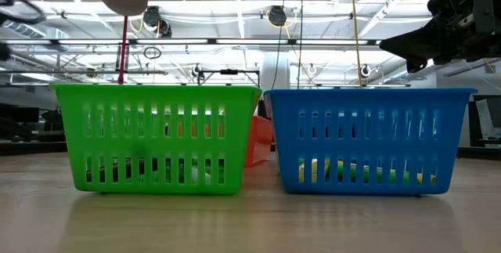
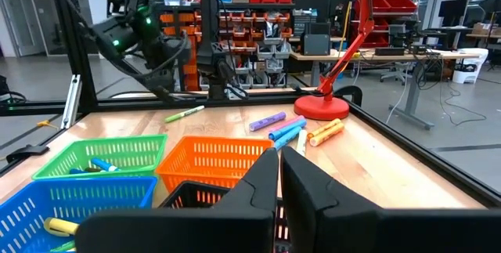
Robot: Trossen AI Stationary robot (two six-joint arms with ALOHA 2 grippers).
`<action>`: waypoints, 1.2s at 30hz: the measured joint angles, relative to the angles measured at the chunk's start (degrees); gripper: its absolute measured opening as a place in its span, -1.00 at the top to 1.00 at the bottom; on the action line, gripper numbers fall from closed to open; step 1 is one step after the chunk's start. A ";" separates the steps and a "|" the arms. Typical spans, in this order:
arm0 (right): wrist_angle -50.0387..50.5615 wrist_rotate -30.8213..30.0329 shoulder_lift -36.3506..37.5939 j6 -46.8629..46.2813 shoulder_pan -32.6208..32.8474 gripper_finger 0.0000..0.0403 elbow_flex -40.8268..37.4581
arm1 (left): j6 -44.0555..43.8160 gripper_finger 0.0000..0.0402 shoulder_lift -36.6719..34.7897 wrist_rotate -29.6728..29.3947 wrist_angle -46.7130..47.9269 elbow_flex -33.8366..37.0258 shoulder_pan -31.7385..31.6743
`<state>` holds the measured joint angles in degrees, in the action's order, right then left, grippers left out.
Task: Pick & Place Markers
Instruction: Put the green marker pen into the green basket
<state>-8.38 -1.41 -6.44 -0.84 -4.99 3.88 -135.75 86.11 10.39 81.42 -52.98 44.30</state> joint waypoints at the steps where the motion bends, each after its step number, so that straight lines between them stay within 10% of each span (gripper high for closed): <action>1: 0.00 0.00 0.00 0.00 0.00 0.96 0.00 | -0.60 0.54 0.00 1.64 -0.87 0.68 0.29; 16: 0.00 0.00 0.00 -0.01 0.01 0.96 -0.01 | 3.69 0.54 0.02 -0.21 -18.08 13.58 -4.47; 36: 0.00 0.00 -0.02 -0.02 0.02 0.96 0.00 | 7.28 0.54 0.02 -10.87 -12.38 15.32 -10.25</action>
<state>-8.38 -1.41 -6.45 -0.86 -4.98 3.88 -128.47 86.13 -0.48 69.05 -37.66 34.06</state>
